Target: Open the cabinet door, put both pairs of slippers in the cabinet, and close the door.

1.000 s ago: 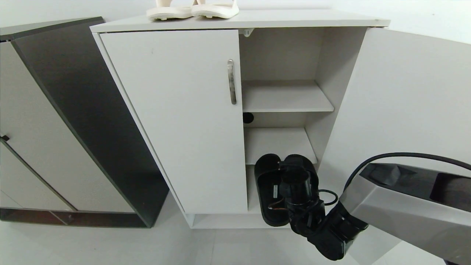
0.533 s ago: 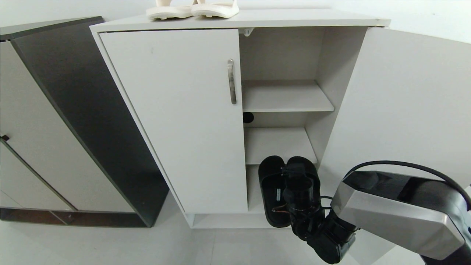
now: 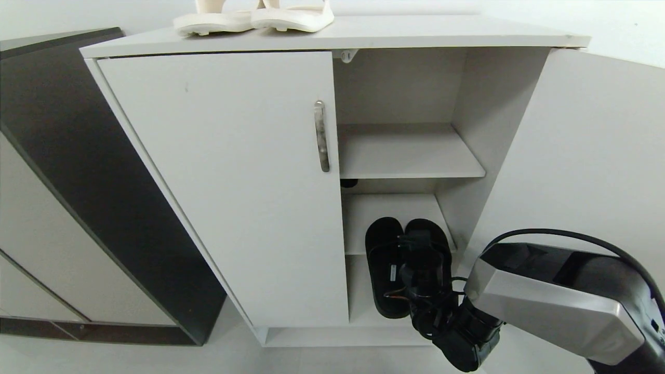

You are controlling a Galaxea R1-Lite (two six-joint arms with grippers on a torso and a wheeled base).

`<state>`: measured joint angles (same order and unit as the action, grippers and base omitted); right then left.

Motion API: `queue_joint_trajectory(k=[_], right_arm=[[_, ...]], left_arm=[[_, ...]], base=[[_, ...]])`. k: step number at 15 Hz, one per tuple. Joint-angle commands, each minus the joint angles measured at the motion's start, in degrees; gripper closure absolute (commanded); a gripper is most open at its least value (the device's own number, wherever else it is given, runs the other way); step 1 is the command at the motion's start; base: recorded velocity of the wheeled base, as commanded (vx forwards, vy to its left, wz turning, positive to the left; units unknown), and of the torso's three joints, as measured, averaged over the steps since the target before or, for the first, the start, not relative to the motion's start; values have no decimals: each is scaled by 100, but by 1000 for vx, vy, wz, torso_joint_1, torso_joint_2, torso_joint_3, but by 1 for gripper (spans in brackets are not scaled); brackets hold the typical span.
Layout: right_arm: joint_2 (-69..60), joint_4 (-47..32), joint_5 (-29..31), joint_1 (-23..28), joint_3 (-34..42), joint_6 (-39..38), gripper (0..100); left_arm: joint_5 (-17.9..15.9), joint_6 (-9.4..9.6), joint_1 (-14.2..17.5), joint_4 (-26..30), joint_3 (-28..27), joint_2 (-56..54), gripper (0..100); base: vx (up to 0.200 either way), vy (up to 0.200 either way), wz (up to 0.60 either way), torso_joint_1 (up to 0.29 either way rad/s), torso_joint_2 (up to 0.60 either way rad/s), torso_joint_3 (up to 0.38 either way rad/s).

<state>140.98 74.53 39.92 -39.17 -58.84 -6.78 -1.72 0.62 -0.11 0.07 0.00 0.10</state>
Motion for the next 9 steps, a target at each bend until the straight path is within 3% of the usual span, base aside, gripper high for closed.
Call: queue_joint_trajectory(k=[1,6,9], right_arm=[[43,-18,-46,41,-119,1,100],[113,-440,-310,199,-707,1,100],[307,-1187,-336,252,-1613,-25,100]], left_arm=[[5,-9,2,1,0,8,100],[5,-9,2,1,0,8,100],[14,-18,2,1,0,8,100]], base=[[200,0,0,2,2,7],[0,0,0,0,0,0],[0,0,0,0,0,0]])
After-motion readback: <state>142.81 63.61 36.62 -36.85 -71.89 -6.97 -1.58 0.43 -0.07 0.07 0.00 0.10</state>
